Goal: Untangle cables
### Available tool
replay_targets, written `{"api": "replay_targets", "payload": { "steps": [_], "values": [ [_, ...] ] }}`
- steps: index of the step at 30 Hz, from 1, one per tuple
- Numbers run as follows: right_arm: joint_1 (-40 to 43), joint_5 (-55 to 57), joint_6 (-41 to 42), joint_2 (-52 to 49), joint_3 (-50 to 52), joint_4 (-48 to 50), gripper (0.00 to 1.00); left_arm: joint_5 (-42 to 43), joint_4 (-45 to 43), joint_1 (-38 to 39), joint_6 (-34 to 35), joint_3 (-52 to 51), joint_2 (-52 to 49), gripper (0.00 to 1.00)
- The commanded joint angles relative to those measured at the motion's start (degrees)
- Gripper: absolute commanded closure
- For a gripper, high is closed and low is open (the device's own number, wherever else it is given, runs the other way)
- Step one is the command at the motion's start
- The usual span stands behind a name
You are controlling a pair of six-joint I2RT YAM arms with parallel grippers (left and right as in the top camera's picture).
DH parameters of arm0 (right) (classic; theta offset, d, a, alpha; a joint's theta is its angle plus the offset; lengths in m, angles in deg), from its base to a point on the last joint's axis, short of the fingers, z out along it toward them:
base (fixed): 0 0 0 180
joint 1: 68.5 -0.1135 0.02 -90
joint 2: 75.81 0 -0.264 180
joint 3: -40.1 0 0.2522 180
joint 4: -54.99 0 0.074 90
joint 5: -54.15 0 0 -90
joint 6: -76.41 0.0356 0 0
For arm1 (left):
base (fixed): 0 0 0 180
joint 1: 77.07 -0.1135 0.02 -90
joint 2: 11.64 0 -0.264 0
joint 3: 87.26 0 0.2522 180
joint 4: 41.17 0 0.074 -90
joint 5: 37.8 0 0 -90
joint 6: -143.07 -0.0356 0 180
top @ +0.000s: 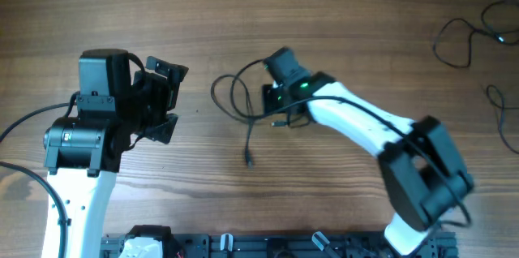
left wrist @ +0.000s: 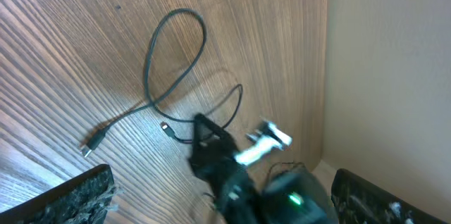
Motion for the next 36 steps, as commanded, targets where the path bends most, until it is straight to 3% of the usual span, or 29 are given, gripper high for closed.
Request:
{"api": "replay_targets", "payload": {
  "steps": [1,4,5,11,16,18,22,25,31,36],
  "values": [
    [0.6,1.6,-5.9,6.0,0.0,-0.4,0.88,-0.6,0.0,-0.4,-1.1,0.2,-0.1,0.00],
    [0.5,0.0,-5.7,5.8,0.1,0.2,0.30,-0.6,0.0,-0.4,-1.1,0.2,-0.1,0.00],
    [0.4,-0.2,-5.7,5.5,0.1,-0.1,0.00,-0.6,0.0,-0.4,-1.1,0.2,-0.1,0.00],
    [-0.9,-4.4,-0.5,2.6,0.8,-1.0,0.00,-0.6,0.0,-0.4,-1.1,0.2,-0.1,0.00],
    [-5.1,-4.4,-1.9,-0.7,0.8,3.5,0.01,-0.6,0.0,-0.4,-1.1,0.2,-0.1,0.00],
    [-6.9,-2.1,-1.6,-2.6,0.8,5.2,0.05,-0.6,0.0,-0.4,-1.1,0.2,-0.1,0.00],
    [-10.0,7.4,1.8,-7.7,0.8,7.5,0.03,-0.6,0.0,-0.4,-1.1,0.2,-0.1,0.00],
    [-11.5,7.8,2.6,-9.3,0.8,8.2,0.00,-0.6,0.0,-0.4,-1.1,0.2,-0.1,0.00],
    [-13.0,9.4,2.7,-8.2,-0.9,8.5,0.00,-0.6,0.0,-0.4,-1.1,0.2,-0.1,0.00],
    [-13.0,11.0,3.1,-0.3,-2.0,9.2,0.00,-0.6,0.0,-0.4,-1.1,0.2,-0.1,0.00]
  ]
}}
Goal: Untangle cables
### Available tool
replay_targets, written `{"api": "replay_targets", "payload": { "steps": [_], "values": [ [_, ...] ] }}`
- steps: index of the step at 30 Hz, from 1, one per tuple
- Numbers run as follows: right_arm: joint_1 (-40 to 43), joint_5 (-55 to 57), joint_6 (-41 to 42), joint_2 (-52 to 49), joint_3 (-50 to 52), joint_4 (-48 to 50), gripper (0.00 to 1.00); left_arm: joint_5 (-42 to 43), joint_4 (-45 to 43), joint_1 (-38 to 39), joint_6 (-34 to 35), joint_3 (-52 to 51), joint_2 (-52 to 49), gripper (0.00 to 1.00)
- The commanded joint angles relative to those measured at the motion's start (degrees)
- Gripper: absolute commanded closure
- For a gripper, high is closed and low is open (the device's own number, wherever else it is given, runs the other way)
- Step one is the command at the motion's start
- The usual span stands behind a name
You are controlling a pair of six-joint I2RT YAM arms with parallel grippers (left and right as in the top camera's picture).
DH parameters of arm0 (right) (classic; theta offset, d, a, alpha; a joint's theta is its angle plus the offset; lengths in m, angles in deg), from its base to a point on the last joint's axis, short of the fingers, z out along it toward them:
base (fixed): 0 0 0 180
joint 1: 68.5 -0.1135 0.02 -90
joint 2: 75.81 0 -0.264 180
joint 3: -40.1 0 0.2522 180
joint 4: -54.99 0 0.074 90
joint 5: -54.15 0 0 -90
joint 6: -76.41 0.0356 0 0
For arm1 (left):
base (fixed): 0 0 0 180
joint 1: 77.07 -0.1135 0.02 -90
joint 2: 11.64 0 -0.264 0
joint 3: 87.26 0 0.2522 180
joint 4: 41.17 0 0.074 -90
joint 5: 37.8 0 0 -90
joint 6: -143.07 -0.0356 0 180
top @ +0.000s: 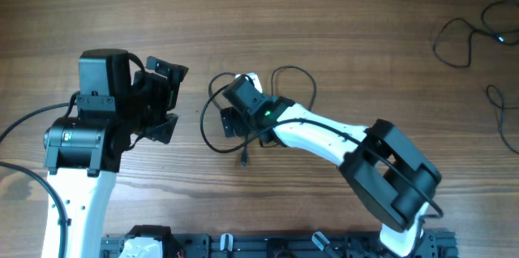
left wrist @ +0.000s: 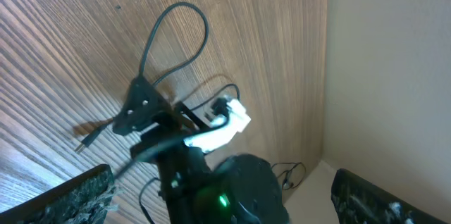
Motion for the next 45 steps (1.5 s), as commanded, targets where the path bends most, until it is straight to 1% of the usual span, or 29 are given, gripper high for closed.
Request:
{"api": "replay_targets", "payload": {
  "steps": [1,4,7,11,14,17,23,27,31,35,38,39,40,41,42,43,45],
  "values": [
    [-0.2,4.1,1.1,8.5,-1.9,0.8,0.00,-0.6,0.0,-0.4,-1.1,0.2,-0.1,0.00],
    [-0.2,9.4,1.7,9.0,-1.8,-0.8,0.01,-0.6,0.0,-0.4,-1.1,0.2,-0.1,0.00],
    [-0.2,14.4,7.4,8.1,-1.6,-4.7,0.00,-0.6,0.0,-0.4,-1.1,0.2,-0.1,0.00],
    [-0.1,14.3,12.9,5.3,0.2,-5.6,0.00,-0.6,0.0,-0.4,-1.1,0.2,-0.1,0.00],
    [-0.1,13.9,14.7,2.6,0.2,-4.6,0.00,-0.6,0.0,-0.4,-1.1,0.2,-0.1,0.00],
    [-0.1,12.4,14.7,0.9,0.2,-2.5,0.00,-0.6,0.0,-0.4,-1.1,0.2,-0.1,0.00],
    [-0.1,13.9,14.1,-0.1,0.2,-0.5,0.00,-0.6,0.0,-0.4,-1.1,0.2,-0.1,0.00],
    [-0.2,10.4,12.8,-0.3,0.2,-0.3,0.00,-0.6,0.0,-0.4,-1.1,0.2,-0.1,0.00],
    [-0.2,14.4,12.6,-3.1,0.2,0.4,0.00,-0.6,0.0,-0.4,-1.1,0.2,-0.1,0.00],
    [-0.6,9.0,9.1,-5.9,0.2,2.5,0.00,-0.6,0.0,-0.4,-1.1,0.2,-0.1,0.00],
    [-1.6,8.3,7.9,-6.0,0.2,2.8,0.00,-0.6,0.0,-0.4,-1.1,0.2,-0.1,0.00],
    [-1.7,8.3,7.9,-6.0,0.2,2.1,0.07,-0.6,0.0,-0.4,-1.1,0.2,-0.1,0.00],
    [-1.8,8.3,8.0,-6.0,0.2,1.4,0.22,-0.6,0.0,-0.4,-1.1,0.2,-0.1,0.00],
    [-1.8,8.3,8.2,-6.0,0.2,0.5,0.40,-0.6,0.0,-0.4,-1.1,0.2,-0.1,0.00],
    [-1.8,8.3,8.2,-6.0,0.2,-0.1,0.78,-0.6,0.0,-0.4,-1.1,0.2,-0.1,0.00],
    [-1.7,8.3,8.3,-6.0,0.2,0.0,0.95,-0.6,0.0,-0.4,-1.1,0.2,-0.1,0.00],
    [-1.4,8.5,8.3,-6.0,0.2,0.2,0.96,-0.6,0.0,-0.4,-1.1,0.2,-0.1,0.00]
  ]
}}
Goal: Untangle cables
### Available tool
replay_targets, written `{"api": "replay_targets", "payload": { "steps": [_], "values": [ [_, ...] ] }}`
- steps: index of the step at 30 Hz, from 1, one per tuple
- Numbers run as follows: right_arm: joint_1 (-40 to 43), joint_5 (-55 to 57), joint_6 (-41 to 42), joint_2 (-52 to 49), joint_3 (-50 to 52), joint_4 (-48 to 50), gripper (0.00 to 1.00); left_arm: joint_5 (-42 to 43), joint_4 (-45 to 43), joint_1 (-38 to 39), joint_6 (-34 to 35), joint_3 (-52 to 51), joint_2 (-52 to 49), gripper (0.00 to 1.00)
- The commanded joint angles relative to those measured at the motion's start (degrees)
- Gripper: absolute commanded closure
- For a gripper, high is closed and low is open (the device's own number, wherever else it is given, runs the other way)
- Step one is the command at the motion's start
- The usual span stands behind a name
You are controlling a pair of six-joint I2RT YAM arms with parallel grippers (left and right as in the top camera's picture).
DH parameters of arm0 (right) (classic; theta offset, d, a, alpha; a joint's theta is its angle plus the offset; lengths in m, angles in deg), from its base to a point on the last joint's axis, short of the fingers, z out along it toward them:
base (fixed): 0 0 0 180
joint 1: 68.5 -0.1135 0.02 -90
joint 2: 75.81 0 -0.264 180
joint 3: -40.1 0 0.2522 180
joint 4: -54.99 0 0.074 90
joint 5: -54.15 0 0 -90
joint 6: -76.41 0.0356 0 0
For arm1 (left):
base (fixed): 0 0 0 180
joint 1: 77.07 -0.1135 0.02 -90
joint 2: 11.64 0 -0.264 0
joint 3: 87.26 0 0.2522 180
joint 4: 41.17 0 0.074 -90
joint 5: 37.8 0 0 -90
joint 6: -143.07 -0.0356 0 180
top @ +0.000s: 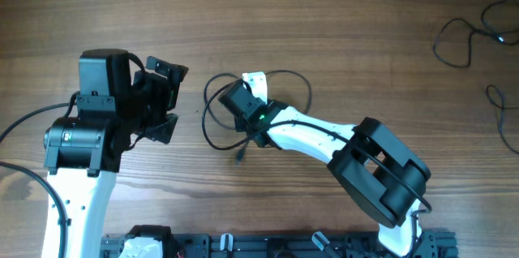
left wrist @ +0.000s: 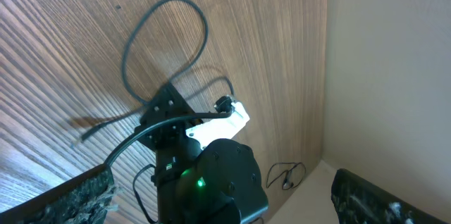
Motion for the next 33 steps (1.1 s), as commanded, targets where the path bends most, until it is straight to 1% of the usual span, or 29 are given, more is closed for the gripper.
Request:
{"api": "replay_targets", "payload": {
  "steps": [1,3,5,6,8,9,12,14,16,18,21,24,26,27,28,29,30,31,33],
  "values": [
    [0.5,-2.5,0.2,-2.8,0.2,-0.9,0.96,-0.6,0.0,-0.4,-1.1,0.2,-0.1,0.00],
    [2.4,-0.8,0.2,-1.9,-0.6,-2.8,0.96,-0.6,0.0,-0.4,-1.1,0.2,-0.1,0.00],
    [5.7,1.0,-0.8,1.0,-2.3,-7.2,0.96,-0.6,0.0,-0.4,-1.1,0.2,-0.1,0.00],
    [7.5,1.2,-3.1,2.8,-3.1,-8.2,0.96,-0.6,0.0,-0.4,-1.1,0.2,-0.1,0.00],
    [12.9,1.0,-10.2,7.8,-5.0,-8.7,0.96,-0.6,0.0,-0.4,-1.1,0.2,-0.1,0.00],
    [15.7,0.1,-13.0,10.0,-6.1,-8.8,0.96,-0.6,0.0,-0.4,-1.1,0.2,-0.1,0.00],
    [25.0,-8.9,-21.3,15.3,-9.4,-6.3,0.96,-0.6,0.0,-0.4,-1.1,0.2,-0.1,0.00],
    [32.2,-14.4,-23.0,16.7,-10.6,-0.8,0.96,-0.6,0.0,-0.4,-1.1,0.2,-0.1,0.00],
    [38.9,-20.5,-24.7,16.1,-10.7,5.8,0.96,-0.6,0.0,-0.4,-1.1,0.2,-0.1,0.00],
    [44.0,-22.6,-24.8,14.4,-10.7,10.0,0.96,-0.6,0.0,-0.4,-1.1,0.2,-0.1,0.00],
    [49.7,-21.3,-27.4,9.8,-10.7,14.7,0.95,-0.6,0.0,-0.4,-1.1,0.2,-0.1,0.00],
    [54.5,-16.6,-28.3,3.8,-10.7,16.8,0.95,-0.6,0.0,-0.4,-1.1,0.2,-0.1,0.00],
    [57.3,-16.8,-28.1,-0.6,-10.7,17.2,0.95,-0.6,0.0,-0.4,-1.1,0.2,-0.1,0.00],
    [58.2,-18.3,-28.3,-2.5,-10.7,17.0,0.93,-0.6,0.0,-0.4,-1.1,0.2,-0.1,0.00],
    [59.4,-20.2,-28.3,-5.2,-10.6,16.0,0.87,-0.6,0.0,-0.4,-1.1,0.2,-0.1,0.00],
    [59.8,-20.9,-28.2,-6.3,-10.6,15.1,0.68,-0.6,0.0,-0.4,-1.1,0.2,-0.1,0.00],
    [60.2,-21.4,-28.3,-7.1,-10.6,14.3,0.14,-0.6,0.0,-0.4,-1.1,0.2,-0.1,0.00],
    [60.3,-21.4,-28.3,-7.2,-10.6,13.2,0.00,-0.6,0.0,-0.4,-1.1,0.2,-0.1,0.00],
    [60.3,-21.5,-28.2,-5.0,-10.6,13.0,0.00,-0.6,0.0,-0.4,-1.1,0.2,-0.1,0.00]
  ]
}}
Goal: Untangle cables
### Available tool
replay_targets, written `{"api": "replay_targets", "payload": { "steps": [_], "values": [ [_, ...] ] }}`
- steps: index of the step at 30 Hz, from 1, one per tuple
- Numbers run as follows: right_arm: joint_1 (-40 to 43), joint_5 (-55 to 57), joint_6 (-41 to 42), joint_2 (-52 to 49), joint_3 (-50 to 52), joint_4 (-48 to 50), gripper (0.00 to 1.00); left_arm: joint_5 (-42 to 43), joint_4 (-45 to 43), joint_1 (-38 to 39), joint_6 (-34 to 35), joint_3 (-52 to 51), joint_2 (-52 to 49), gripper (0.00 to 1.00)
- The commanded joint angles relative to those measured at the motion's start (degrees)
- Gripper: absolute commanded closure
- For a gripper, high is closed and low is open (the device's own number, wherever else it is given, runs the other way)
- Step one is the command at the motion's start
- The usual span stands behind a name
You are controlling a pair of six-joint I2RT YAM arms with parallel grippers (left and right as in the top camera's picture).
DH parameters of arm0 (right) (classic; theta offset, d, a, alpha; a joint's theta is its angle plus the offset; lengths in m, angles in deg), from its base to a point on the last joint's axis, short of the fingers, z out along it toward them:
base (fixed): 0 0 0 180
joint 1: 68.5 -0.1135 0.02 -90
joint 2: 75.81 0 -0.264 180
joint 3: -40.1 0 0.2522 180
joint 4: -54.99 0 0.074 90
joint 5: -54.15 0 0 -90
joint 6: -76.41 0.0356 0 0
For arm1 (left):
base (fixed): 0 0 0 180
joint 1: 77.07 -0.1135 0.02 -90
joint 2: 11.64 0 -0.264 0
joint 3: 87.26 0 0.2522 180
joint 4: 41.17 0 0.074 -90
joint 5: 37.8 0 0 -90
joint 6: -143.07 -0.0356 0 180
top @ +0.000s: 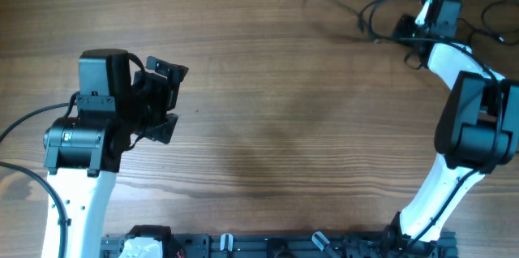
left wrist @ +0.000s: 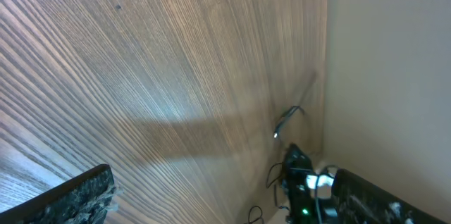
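Observation:
A thin black cable trails left from my right gripper, which is shut on it at the table's far right back corner, the arm stretched out long. The left wrist view shows that same cable as a small bent strand far off, just beyond the right gripper. My left gripper stands open and empty at the left side of the table, far from the cable. In its own view the left gripper spans only bare wood.
More thin black cables lie at the table's right edge behind the right arm. A black rack runs along the front edge. The wooden table ends at a pale wall on the far right.
My right gripper has gone from the table's middle to the far right back corner, with the black cable in it. The table's middle no longer holds any cable. The left arm is unchanged.
The right gripper was at the cable's loop in the middle. It then sat further left on the loop, and later held it with the loop reshaped around it. Now the cable is at the far right corner in that gripper. The left gripper stayed open throughout.

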Motion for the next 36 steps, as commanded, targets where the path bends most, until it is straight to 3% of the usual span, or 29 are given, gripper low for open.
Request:
{"api": "replay_targets", "payload": {
  "steps": [1,9,16,21,25,31,36],
  "values": [
    [-0.4,-2.1,-0.9,4.0,-0.2,-0.2,0.00,-0.6,0.0,-0.4,-1.1,0.2,-0.1,0.00],
    [-0.4,4.5,-0.9,32.6,-0.2,-9.0,0.00,-0.6,0.0,-0.4,-1.1,0.2,-0.1,0.00],
    [-0.4,7.5,4.6,54.7,-0.2,-28.6,0.01,-0.6,0.0,-0.4,-1.1,0.2,-0.1,0.00],
    [-0.4,1.0,7.0,65.7,0.1,-47.7,0.00,-0.6,0.0,-0.4,-1.1,0.2,-0.1,0.00],
    [-0.4,-3.9,6.6,74.1,2.2,-56.7,0.00,-0.6,0.0,-0.4,-1.1,0.2,-0.1,0.00],
    [-0.4,-5.6,6.0,86.4,2.9,-65.7,0.00,-0.6,0.0,-0.4,-1.1,0.2,-0.1,0.00],
    [-0.5,-13.0,0.6,97.9,2.9,-70.5,0.00,-0.6,0.0,-0.4,-1.1,0.2,-0.1,0.00]
  ]
}}
